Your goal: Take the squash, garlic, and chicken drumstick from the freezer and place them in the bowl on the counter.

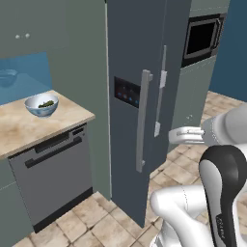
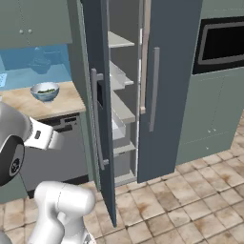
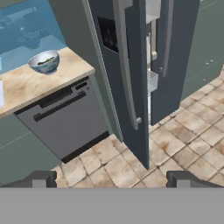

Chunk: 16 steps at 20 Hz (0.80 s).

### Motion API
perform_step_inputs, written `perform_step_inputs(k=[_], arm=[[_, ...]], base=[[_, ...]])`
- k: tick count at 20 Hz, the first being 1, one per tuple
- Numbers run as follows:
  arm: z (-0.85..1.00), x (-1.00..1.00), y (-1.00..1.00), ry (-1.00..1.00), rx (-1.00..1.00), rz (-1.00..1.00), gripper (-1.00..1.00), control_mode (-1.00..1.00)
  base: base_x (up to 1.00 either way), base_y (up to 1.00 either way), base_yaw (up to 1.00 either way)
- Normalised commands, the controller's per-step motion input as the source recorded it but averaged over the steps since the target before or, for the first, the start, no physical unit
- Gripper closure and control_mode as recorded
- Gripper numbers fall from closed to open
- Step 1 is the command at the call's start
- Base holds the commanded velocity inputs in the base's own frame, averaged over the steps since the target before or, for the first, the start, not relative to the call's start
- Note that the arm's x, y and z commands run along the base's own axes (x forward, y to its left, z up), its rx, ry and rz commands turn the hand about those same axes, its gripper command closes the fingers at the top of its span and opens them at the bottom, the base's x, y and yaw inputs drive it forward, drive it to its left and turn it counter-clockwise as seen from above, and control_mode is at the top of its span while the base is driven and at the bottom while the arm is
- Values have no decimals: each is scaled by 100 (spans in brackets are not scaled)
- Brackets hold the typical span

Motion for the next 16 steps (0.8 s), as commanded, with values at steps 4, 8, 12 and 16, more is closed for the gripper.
perform_step_inputs(k=[4, 8, 12, 16], arm=[[0, 0, 0, 0, 0, 0, -100, 100], [0, 0, 0, 0, 0, 0, -100, 100], [0, 0, 0, 0, 0, 0, -100, 100], [0, 0, 0, 0, 0, 0, -100, 100]], base=[[0, -91, 6], [0, -71, 5], [10, -41, 7], [31, -30, 15]])
